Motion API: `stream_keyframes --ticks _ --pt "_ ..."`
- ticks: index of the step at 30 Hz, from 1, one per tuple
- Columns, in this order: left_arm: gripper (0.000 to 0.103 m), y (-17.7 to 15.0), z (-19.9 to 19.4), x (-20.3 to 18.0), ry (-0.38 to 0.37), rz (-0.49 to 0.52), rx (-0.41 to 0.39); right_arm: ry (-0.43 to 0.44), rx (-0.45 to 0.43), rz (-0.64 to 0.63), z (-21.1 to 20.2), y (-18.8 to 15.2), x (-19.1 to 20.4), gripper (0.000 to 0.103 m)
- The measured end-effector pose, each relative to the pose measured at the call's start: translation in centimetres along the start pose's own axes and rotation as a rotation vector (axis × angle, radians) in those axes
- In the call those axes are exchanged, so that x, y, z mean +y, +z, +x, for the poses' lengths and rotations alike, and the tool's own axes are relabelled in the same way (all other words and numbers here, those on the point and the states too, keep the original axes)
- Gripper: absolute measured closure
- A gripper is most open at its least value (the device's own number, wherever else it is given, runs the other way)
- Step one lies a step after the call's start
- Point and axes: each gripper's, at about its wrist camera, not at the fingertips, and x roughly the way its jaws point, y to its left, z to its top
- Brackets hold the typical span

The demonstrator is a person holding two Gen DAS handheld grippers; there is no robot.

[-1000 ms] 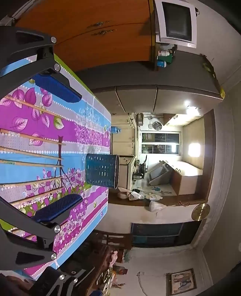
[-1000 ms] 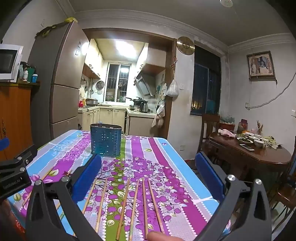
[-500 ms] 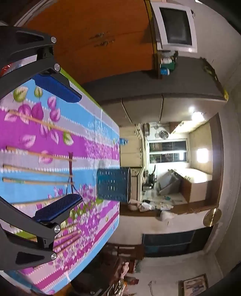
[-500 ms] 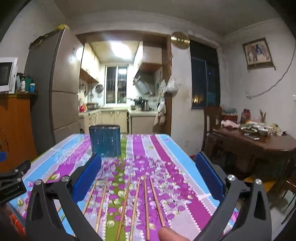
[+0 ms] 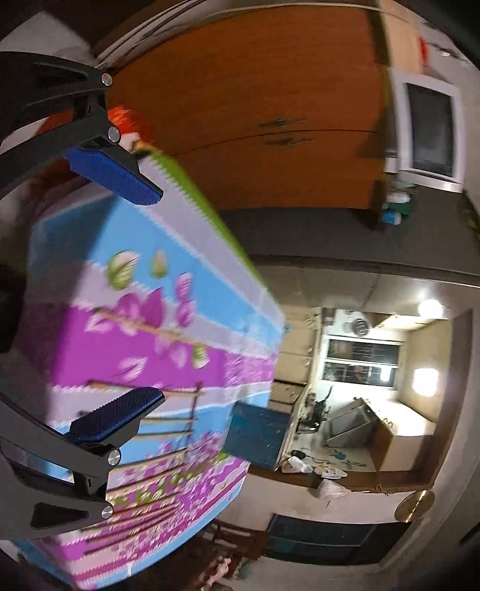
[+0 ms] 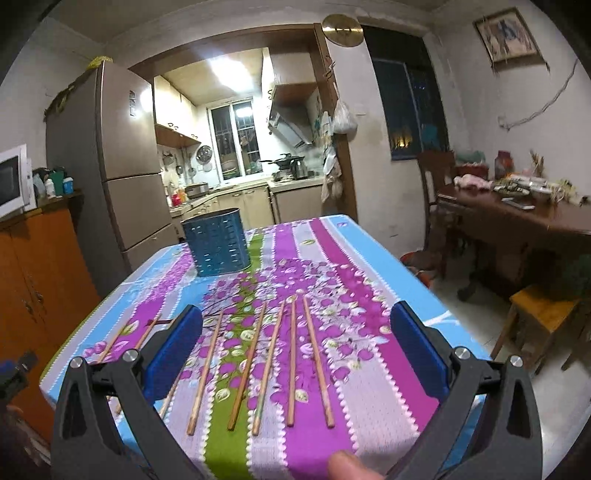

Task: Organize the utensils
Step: 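Move both grippers open over the row of wooden chopsticks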

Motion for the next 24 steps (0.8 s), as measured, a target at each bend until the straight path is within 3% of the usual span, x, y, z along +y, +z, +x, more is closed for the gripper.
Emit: stream_keyframes --ticks 2,6,11,14,17,20,24 --pt "0.004 -0.3 -0.1 -0.1 -0.021 -0.004 -0.001 0.02 -0.009 0.004 -0.7 0.0 0.0 0.005" --pt "0.004 -0.8 0.0 -0.1 -0.083 -0.038 0.009 -0.046 -0.049 -0.005 -2.1 0.2 -0.3 0.005" --pt "0.004 -0.6 0.1 0.7 -0.088 -0.048 -0.013 -0.077 -0.045 -0.051 -2.9 -0.3 -0.4 0.005" --pt "0.004 1.0 0.4 1.2 0.0 0.057 -0.099 -0.087 -0.012 -0.112 -1.9 -0.7 -0.5 0.005" --pt "0.004 2.1 0.7 1.3 0.03 0.154 -0.129 -0.098 0.004 -0.149 -1.5 -0.9 -0.2 0.005" --pt "0.004 2.3 0.9 0.6 0.003 0.228 -0.122 -0.084 0.017 -0.168 -1.5 -0.9 -0.1 0.005" --pt "0.004 1.3 1.1 -0.8 -0.094 0.31 -0.089 -0.096 0.024 -0.199 -1.8 -0.7 -0.2 0.005"
